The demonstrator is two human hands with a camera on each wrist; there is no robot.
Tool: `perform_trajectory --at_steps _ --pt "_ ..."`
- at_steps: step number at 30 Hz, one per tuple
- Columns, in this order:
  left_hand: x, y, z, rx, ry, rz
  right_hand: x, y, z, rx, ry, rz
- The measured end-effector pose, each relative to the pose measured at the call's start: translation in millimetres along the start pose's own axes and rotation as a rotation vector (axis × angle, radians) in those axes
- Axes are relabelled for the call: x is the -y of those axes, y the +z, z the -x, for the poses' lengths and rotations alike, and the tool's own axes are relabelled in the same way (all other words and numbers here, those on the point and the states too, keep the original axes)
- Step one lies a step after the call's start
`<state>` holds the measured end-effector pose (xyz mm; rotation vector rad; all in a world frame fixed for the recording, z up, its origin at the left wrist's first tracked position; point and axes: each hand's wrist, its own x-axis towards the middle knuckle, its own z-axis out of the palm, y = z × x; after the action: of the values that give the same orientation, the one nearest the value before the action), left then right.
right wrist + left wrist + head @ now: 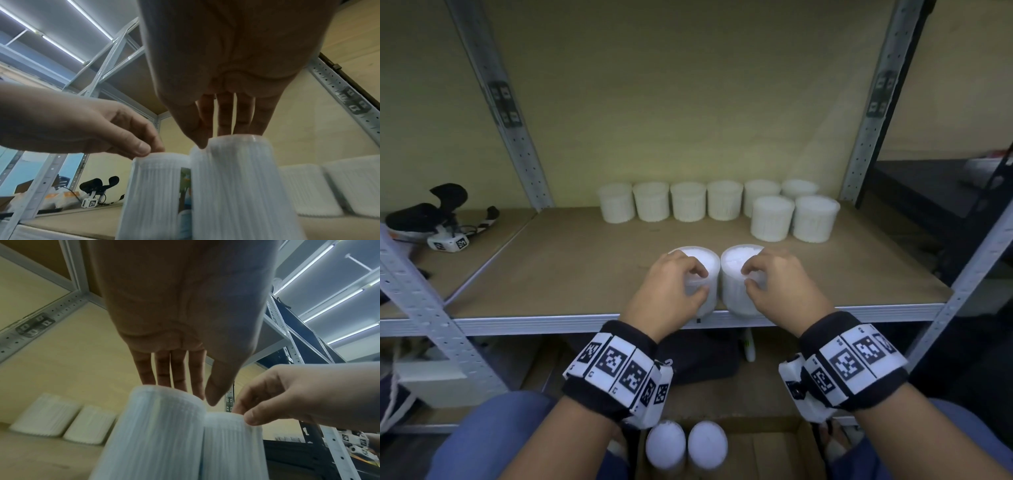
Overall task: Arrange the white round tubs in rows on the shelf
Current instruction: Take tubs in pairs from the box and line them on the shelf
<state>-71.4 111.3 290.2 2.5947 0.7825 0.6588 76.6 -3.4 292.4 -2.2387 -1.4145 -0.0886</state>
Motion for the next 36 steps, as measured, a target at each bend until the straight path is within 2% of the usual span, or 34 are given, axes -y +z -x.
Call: perform_trajectory --at_steps 5,12,21,28,36 --pt "3 2 -6 -0.053 -0.025 -0.020 0 5 -1 -0.048 -0.012 -0.005" --pt "6 7 -23 -0.050 -0.036 -0.093 -2 10 -18 -0.038 0.007 0.012" --pt "7 17 -61 -0.084 -0.085 -0.142 -4 21 -63 0.006 0.037 0.028" --pt "14 28 -93 -0.088 -0.077 -0.195 -8 39 -99 0.043 0.013 0.168" --pt "27 34 -128 -0.056 -0.095 -0.147 -16 44 -137 0.085 0.022 0.209"
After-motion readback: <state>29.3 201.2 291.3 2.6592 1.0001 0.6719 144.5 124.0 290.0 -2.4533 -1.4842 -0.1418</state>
